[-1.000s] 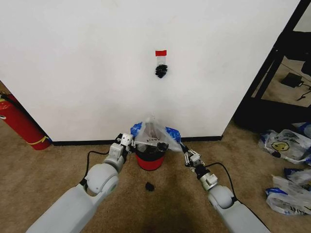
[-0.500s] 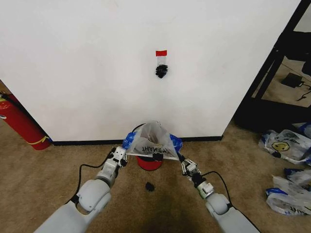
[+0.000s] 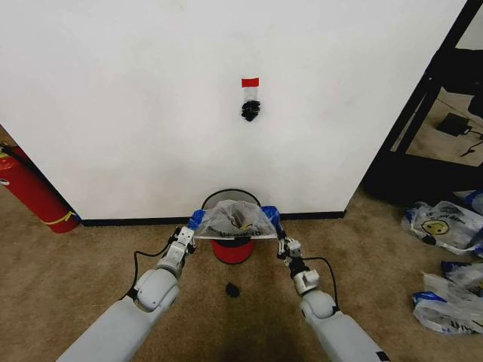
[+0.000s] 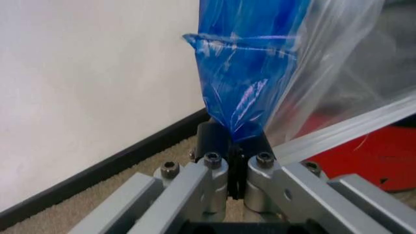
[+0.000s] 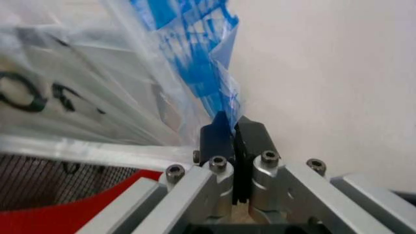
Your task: Pick up the garbage bag from the wall and place it over the trash bin.
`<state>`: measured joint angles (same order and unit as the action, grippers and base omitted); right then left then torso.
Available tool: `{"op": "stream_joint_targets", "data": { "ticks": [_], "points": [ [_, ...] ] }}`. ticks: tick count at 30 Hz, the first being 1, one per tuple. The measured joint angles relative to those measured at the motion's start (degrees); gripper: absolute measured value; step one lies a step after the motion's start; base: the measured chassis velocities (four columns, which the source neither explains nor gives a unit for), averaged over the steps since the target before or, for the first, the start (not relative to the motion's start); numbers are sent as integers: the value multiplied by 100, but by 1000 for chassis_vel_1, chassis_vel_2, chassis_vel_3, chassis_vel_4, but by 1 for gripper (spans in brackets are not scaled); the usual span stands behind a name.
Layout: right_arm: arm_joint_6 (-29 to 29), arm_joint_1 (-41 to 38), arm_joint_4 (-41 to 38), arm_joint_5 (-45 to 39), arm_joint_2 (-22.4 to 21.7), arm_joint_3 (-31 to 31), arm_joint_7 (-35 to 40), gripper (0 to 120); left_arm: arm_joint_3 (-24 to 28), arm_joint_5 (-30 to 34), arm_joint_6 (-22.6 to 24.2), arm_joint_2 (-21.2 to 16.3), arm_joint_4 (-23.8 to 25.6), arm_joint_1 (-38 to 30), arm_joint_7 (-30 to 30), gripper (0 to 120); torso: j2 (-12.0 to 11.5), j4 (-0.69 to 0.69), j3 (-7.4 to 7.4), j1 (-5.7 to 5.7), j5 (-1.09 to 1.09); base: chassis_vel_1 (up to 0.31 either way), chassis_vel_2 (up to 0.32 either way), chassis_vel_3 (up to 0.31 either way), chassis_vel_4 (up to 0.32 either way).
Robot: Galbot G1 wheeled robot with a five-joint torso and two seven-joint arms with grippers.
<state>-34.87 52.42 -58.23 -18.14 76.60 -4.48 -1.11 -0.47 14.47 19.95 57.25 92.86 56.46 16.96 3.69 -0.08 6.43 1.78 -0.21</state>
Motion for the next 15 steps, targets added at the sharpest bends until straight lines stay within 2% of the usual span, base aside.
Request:
{"op": "stream_joint_targets", "data": {
  "ticks": [5, 15],
  "points": [
    [346, -96, 98, -555, 138, -14, -237, 0, 105, -50, 52, -104, -137, -52, 4, 0, 0, 0, 0, 0, 1, 0, 0, 0, 0],
    [644, -143, 89, -856, 289, -139, -229, 0, 165, -91, 77, -100, -138, -24, -12, 0, 0, 1, 0, 0, 1, 0, 0, 0, 0]
  ]
}}
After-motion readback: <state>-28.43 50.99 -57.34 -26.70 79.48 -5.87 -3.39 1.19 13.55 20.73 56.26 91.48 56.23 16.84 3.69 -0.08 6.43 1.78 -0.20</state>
